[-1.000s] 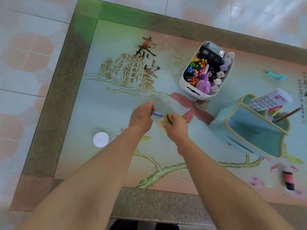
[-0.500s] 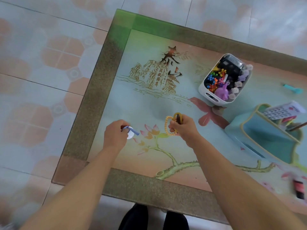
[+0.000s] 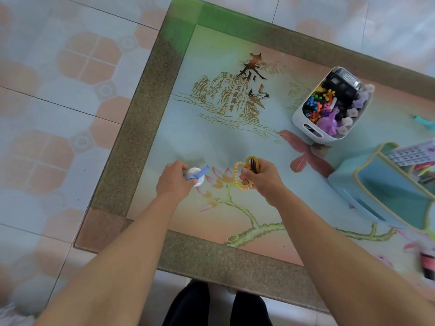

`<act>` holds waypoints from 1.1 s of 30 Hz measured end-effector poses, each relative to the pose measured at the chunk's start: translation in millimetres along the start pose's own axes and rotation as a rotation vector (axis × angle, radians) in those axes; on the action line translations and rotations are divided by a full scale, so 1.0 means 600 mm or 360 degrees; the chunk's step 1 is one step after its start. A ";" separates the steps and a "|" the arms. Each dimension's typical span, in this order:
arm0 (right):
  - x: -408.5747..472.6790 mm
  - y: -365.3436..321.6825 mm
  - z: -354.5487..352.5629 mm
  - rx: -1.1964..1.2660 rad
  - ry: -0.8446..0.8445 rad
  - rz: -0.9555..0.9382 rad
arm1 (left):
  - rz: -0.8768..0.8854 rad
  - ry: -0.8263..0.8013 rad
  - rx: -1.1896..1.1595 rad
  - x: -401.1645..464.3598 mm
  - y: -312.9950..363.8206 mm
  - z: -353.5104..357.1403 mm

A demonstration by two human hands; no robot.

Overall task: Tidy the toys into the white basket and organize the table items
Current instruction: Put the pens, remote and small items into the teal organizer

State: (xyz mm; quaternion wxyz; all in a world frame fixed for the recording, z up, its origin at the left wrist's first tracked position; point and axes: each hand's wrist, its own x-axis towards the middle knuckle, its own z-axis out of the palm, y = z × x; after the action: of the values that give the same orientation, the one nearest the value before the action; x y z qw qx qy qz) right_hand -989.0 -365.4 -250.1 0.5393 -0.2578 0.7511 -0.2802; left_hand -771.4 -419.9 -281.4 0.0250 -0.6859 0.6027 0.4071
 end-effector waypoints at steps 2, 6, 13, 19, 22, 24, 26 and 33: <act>-0.001 0.001 0.001 -0.0012 0.0013 0.0005 | 0.0013 -0.0031 0.0034 -0.003 0.009 0.003; -0.004 0.004 0.003 -0.0023 0.0024 0.0003 | 0.0027 -0.0063 0.0086 -0.011 0.027 0.010; -0.015 0.009 -0.015 0.0038 0.0022 -0.0015 | 0.0087 -0.0018 0.0063 -0.022 0.053 0.023; -0.043 0.008 -0.068 0.0174 0.0113 -0.0021 | 0.0279 -0.0041 -0.0084 -0.047 0.136 0.027; -0.067 0.005 -0.124 0.0185 0.0284 -0.0017 | 0.0514 -0.0124 -0.0080 -0.068 0.216 0.032; -0.086 0.005 -0.166 0.0241 0.0415 -0.0048 | 0.0654 -0.0184 -0.0102 -0.085 0.273 0.038; -0.106 0.007 -0.211 0.0267 0.0589 -0.0086 | 0.0770 -0.0236 -0.0130 -0.104 0.330 0.050; -0.171 0.068 -0.403 0.0079 0.1221 -0.0082 | 0.1205 -0.0425 0.0037 -0.180 0.515 0.157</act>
State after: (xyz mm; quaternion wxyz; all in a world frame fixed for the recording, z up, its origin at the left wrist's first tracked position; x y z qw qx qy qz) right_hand -1193.7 -231.1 -147.0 0.2179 -0.1398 0.8846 -0.3878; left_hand -1076.6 -367.7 -139.6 -0.0409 -0.3560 0.8088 0.4663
